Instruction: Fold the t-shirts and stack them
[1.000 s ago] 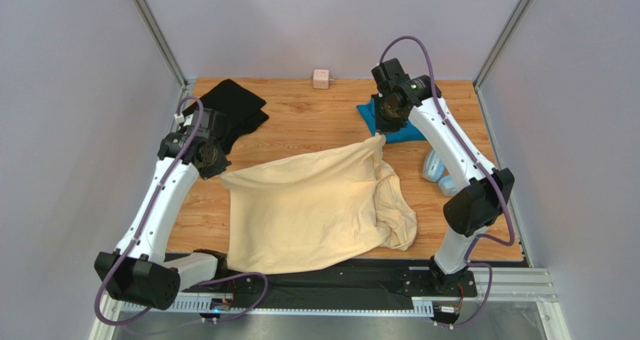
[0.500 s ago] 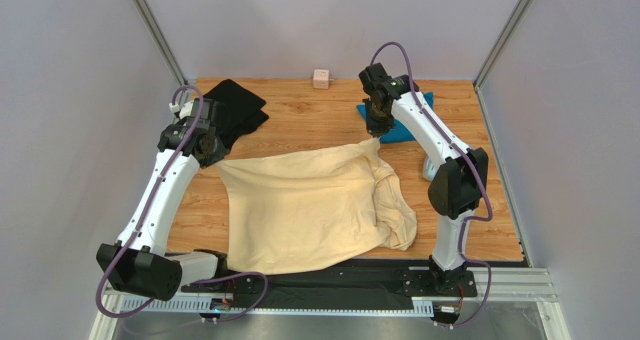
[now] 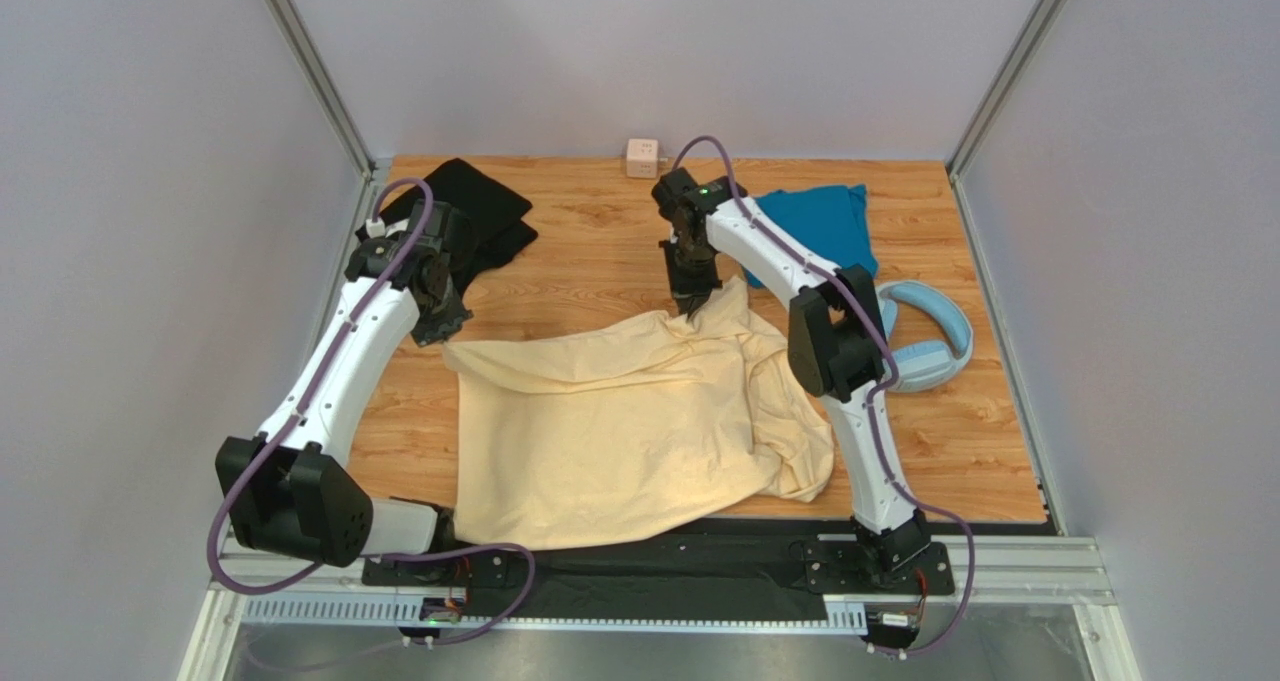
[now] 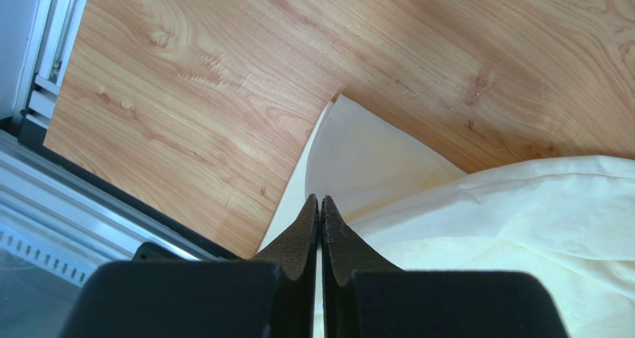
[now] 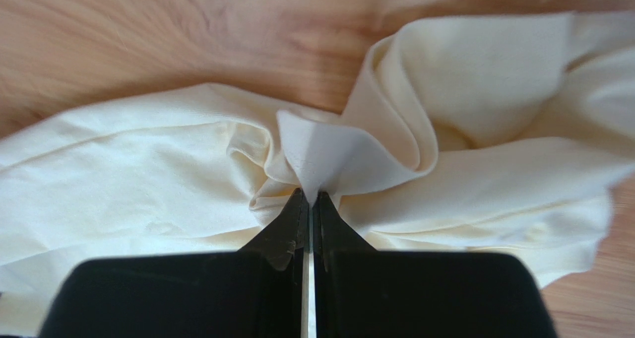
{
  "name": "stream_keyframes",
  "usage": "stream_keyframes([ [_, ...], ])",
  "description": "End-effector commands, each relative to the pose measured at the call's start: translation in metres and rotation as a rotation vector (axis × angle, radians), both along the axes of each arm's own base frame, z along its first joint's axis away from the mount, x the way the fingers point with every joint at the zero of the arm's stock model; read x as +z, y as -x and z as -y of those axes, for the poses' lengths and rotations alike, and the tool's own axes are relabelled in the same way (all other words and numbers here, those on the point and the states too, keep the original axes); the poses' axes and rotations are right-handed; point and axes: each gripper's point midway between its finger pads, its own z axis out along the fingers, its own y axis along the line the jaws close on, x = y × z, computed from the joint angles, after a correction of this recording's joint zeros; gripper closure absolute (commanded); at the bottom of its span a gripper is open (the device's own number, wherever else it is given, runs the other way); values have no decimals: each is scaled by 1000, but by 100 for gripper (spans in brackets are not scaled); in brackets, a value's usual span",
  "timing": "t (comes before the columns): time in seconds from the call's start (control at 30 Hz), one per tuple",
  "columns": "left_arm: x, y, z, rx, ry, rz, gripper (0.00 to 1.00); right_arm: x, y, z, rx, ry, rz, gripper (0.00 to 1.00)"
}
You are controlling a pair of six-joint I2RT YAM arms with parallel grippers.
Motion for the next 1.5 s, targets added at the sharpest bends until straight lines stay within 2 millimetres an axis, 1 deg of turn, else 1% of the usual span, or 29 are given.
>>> stream_keyframes([
  [0.0, 15, 4, -3, -19, -10, 11, 100, -13, 45, -19, 76, -44, -156, 100],
  [0.07, 17, 7, -5, -23, -19, 8, 100, -5, 53, -20, 105, -69, -175, 93],
  [0.1, 16, 8, -6, -29, -25, 3, 100, 1, 57, -20, 109, -94, -185, 84],
  [0.13, 16, 10, -7, -30, -28, -3, 100, 18, 56, -20, 111, -122, -150, 81],
  [0.17, 17, 12, -7, -28, -31, -3, 100, 29, 54, -20, 113, -143, -124, 77],
  [0.2, 17, 13, -8, -29, -34, -6, 100, 37, 51, -15, 99, -154, -106, 70],
  [0.23, 16, 15, -8, -30, -33, -9, 100, 59, 47, -12, 94, -180, -51, 66],
  [0.27, 17, 16, -8, -29, -34, -7, 100, 69, 38, -6, 74, -190, -7, 62],
  [0.3, 16, 17, -9, -31, -35, -12, 100, 77, 30, 1, 49, -177, 38, 61],
  [0.33, 16, 18, -8, -33, -33, -12, 100, 94, 22, 4, 37, -191, 97, 60],
  [0.37, 16, 18, -9, -34, -33, -11, 100, 100, 11, 8, 22, -193, 139, 57],
  [0.4, 14, 19, -8, -38, -34, -16, 100, 103, 0, 17, -6, -171, 176, 52],
  [0.43, 15, 18, -8, -41, -33, -13, 100, 113, -12, 18, -10, -176, 221, 49],
  [0.47, 13, 19, -8, -47, -31, -20, 100, 102, -21, 22, -18, -156, 207, 48],
  [0.53, 13, 18, -7, -48, -30, -22, 100, 96, -31, 23, -35, -154, 192, 48],
  [0.57, 13, 17, -7, -52, -30, -22, 100, 84, -37, 23, -45, -157, 165, 48],
  [0.67, 13, 17, -7, -56, -31, -20, 100, 76, -41, 14, -42, -185, 142, 47],
  [0.7, 12, 18, -7, -56, -31, -25, 100, 68, -40, 9, -37, -200, 117, 47],
  [0.73, 12, 18, -7, -58, -31, -25, 100, 65, -41, 7, -37, -207, 107, 47],
  [0.77, 12, 19, -8, -60, -34, -26, 100, 66, -41, 0, -31, -222, 107, 47],
  [0.8, 11, 20, -8, -59, -36, -32, 100, 59, -40, -4, -25, -227, 92, 47],
  [0.87, 10, 22, -8, -61, -37, -32, 100, 53, -39, -13, -9, -231, 93, 47],
  [0.97, 7, 27, -9, -63, -36, -42, 100, 40, -36, -21, 1, -230, 69, 47],
  [1.1, 6, 31, -9, -66, -36, -46, 100, 32, -33, -26, 5, -242, 47, 47],
  [1.27, 3, 34, -10, -70, -36, -57, 100, 22, -24, -31, 11, -264, 2, 45],
  [1.47, 2, 35, -8, -74, -29, -55, 100, 8, -11, -32, 25, -235, -50, 44],
])
